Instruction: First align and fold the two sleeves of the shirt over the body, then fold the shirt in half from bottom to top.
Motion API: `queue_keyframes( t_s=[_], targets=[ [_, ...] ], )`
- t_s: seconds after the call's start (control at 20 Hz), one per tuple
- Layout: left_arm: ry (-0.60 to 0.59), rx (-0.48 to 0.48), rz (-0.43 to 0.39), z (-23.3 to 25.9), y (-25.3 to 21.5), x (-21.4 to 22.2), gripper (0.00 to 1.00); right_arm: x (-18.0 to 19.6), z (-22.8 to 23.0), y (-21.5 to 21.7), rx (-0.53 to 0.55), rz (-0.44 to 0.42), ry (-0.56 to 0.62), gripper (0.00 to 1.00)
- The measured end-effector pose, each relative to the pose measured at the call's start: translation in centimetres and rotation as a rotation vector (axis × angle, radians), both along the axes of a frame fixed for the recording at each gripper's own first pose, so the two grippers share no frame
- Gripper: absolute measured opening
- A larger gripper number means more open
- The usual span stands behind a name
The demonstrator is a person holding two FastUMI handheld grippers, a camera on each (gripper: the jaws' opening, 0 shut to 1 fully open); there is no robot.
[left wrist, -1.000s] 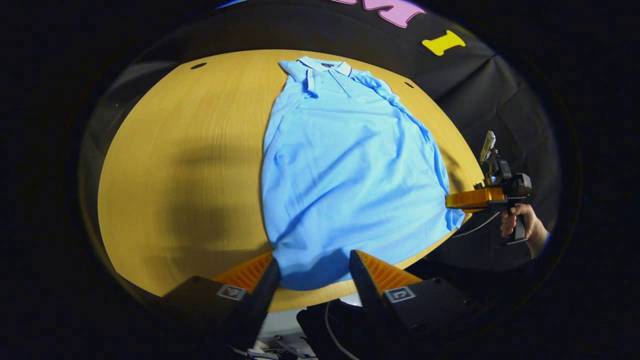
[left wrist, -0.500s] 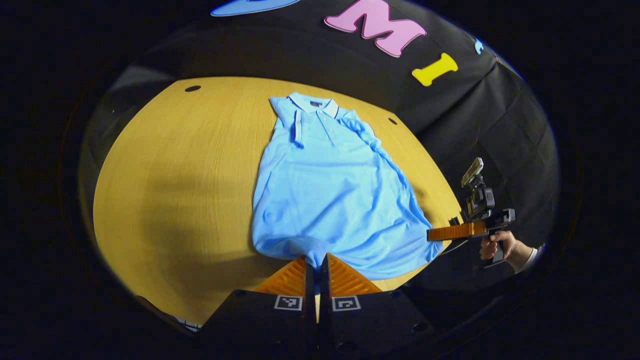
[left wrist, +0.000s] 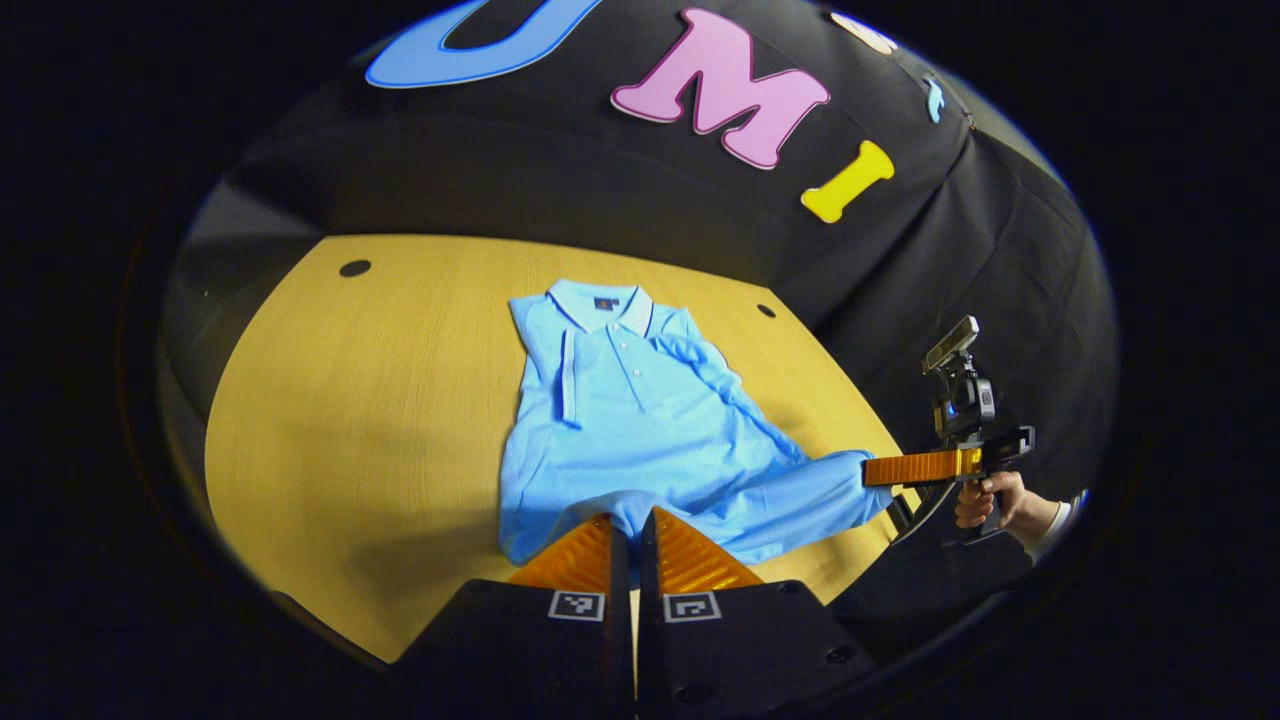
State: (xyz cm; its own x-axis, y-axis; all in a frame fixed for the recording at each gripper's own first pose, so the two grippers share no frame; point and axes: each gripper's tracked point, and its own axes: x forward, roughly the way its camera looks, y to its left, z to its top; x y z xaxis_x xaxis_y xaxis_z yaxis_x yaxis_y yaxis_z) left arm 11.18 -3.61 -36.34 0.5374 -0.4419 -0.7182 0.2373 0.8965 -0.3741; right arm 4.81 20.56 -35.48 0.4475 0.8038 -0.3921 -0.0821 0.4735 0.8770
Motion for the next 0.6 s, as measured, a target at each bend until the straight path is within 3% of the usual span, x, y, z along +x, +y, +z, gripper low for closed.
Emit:
queue_keyframes(
  t_s=[0.05,0.25,0.35,0.4,0.45,0.5,0.55,0.6],
  targets=[
    [-0.02,0.003,0.013,0.7,-0.1,1.9,0.07,1.8,0.5,-0.4,-0.016,0.001,-0.036,0.12],
    [-0.104,0.006,0.077,3.2,-0.7,10.7,0.07,11.5,2.4,-1.7,-0.064,-0.016,-0.178,0.11],
    [-0.137,0.057,0.101,3.3,-0.5,15.5,0.07,17.0,2.3,-2.4,-0.084,-0.037,-0.219,0.11],
    [-0.157,0.084,0.115,2.8,-0.4,18.0,0.07,19.6,1.6,-2.6,-0.116,-0.044,-0.238,0.0],
    [-0.162,0.112,0.144,2.1,-0.1,20.4,0.07,22.2,0.4,-2.6,-0.157,-0.051,-0.256,0.12],
    [-0.148,0.131,0.187,0.9,0.3,22.4,0.07,24.8,-0.7,-2.5,-0.183,-0.06,-0.26,0.0],
    [-0.132,0.142,0.239,-0.4,0.8,24.4,0.07,27.2,-2.0,-2.2,-0.194,-0.081,-0.24,0.11],
    [-0.117,0.153,0.279,-1.9,1.1,25.9,0.07,29.1,-3.6,-1.7,-0.198,-0.098,-0.21,0.08]
  ],
)
